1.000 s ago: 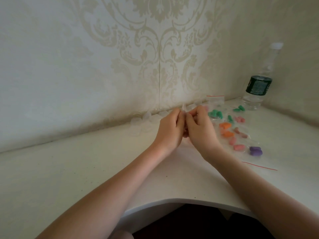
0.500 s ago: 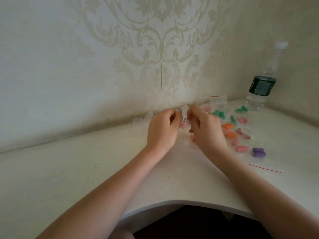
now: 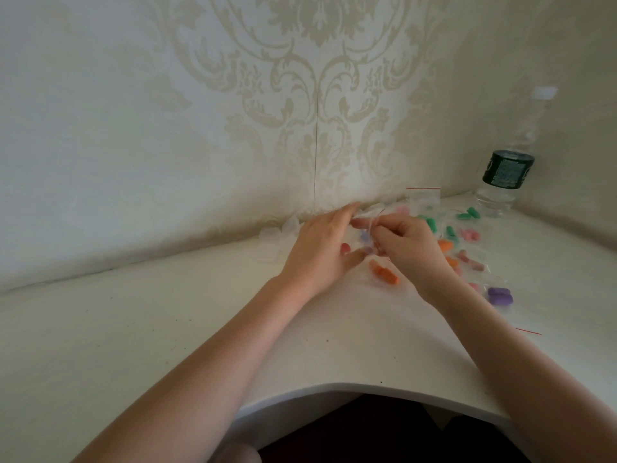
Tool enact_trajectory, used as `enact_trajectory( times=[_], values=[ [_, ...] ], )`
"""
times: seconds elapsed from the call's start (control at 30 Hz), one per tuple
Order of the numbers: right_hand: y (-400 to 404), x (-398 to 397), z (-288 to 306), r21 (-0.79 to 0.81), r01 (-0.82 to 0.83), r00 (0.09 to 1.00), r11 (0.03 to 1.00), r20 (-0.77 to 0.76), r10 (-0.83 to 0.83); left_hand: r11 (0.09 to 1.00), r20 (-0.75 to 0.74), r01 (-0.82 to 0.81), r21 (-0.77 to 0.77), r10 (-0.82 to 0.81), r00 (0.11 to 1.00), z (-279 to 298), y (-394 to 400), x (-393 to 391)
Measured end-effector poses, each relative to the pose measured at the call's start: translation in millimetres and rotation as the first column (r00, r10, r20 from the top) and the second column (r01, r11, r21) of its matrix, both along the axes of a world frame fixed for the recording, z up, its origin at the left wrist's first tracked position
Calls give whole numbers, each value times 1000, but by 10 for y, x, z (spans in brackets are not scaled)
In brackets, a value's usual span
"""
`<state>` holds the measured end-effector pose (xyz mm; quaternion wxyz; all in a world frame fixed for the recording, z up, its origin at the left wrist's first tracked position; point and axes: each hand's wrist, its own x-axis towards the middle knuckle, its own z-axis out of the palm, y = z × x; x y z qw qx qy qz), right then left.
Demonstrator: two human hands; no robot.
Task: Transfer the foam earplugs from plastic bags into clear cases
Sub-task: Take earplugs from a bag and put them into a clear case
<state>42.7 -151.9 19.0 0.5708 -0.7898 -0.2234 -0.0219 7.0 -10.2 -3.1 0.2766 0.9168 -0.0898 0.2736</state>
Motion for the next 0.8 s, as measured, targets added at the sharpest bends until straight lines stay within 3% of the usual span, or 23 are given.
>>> enact_trajectory(
  times=[0.1, 0.2, 0.37, 0.53, 0.67, 0.8],
  values=[
    [-19, 2, -31, -51, -1, 1000, 999, 12, 2, 996, 63, 22, -89, -16, 998, -9, 20, 29],
    [-33, 29, -48, -58, -22, 999, 998, 28, 24, 997, 38, 35, -65, -33, 999, -5, 69, 50],
    [-108, 134, -79, -65, 39, 999, 997, 13, -38, 999, -241, -50, -14, 45, 970, 227, 477, -98],
    [-97, 121, -60, -243, 213, 945, 947, 298, -136, 973, -378, -140, 182, 201, 904, 161, 835, -286],
    [-82, 88, -107, -309, 207, 894, 928, 445, -51, 957, -348, -149, 249, 232, 908, 84, 784, -233],
    [-84, 71, -130, -373, 190, 866, 908, 499, 24, 947, -325, -107, 303, 209, 923, 78, 710, -243]
  ],
)
